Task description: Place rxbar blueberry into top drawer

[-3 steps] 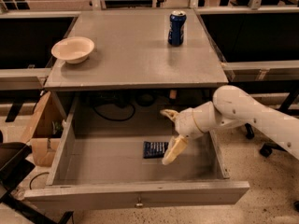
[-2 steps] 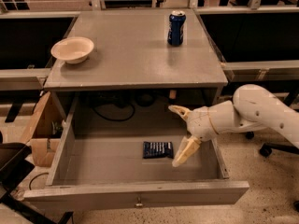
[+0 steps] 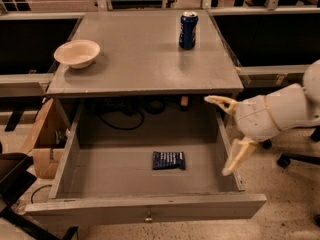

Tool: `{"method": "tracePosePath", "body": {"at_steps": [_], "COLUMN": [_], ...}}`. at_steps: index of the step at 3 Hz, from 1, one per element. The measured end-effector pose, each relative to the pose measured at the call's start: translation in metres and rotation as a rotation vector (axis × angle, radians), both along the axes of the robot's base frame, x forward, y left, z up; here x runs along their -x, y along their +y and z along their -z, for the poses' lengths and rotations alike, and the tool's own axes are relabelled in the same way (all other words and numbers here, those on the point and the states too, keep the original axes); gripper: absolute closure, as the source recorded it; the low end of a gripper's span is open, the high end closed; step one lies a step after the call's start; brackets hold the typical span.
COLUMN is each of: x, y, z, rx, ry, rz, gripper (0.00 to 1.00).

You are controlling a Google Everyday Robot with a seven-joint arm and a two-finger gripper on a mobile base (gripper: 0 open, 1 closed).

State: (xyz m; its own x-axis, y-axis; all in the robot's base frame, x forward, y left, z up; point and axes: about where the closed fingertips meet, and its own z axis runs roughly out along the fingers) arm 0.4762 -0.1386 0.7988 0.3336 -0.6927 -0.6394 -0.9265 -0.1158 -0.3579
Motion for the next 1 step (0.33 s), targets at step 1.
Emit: {"method": "tracePosePath", "body": {"at_steps": [1], "x": [0.0044], "y": [-0.0372], "z": [-0.0449], "rx": [0.242], "ry": [-0.129], "rz": [0.063], "gripper": [0.0]}}
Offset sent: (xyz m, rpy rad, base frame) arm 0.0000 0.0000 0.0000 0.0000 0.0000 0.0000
